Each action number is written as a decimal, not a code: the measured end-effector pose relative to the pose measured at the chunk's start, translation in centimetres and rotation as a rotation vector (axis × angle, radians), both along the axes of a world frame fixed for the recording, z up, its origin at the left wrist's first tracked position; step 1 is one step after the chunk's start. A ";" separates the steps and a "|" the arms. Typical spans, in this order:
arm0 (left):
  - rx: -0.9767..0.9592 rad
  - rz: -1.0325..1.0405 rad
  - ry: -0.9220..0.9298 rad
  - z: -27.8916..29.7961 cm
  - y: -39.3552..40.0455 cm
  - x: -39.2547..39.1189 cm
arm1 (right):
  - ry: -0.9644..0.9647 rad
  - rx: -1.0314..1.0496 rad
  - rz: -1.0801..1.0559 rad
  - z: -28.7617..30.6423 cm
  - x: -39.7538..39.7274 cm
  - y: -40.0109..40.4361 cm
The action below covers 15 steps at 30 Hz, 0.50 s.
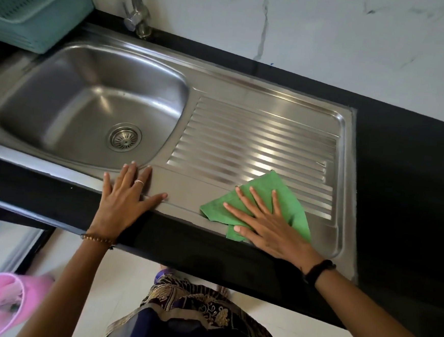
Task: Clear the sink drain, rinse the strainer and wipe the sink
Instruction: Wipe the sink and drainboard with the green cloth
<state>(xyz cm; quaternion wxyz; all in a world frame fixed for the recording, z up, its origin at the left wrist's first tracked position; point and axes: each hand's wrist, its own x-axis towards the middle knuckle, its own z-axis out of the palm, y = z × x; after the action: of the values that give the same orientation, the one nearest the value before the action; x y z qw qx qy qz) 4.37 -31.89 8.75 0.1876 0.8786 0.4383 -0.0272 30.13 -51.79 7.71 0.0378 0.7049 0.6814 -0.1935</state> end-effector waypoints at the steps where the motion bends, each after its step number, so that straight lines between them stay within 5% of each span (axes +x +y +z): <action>1: 0.004 0.011 0.003 0.0 0.5 -0.5 | 0.006 0.001 0.019 0.1 -0.8 1.1; 15: 0.002 -0.021 0.000 -0.3 8.9 -7.4 | -0.003 0.105 -0.037 -0.8 -13.6 21.9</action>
<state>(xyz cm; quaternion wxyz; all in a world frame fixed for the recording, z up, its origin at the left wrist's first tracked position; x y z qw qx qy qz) -3.00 -22.95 8.41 0.1866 0.8833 0.4290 -0.0286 16.53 -29.89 6.94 -0.0020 0.7187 0.6773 -0.1571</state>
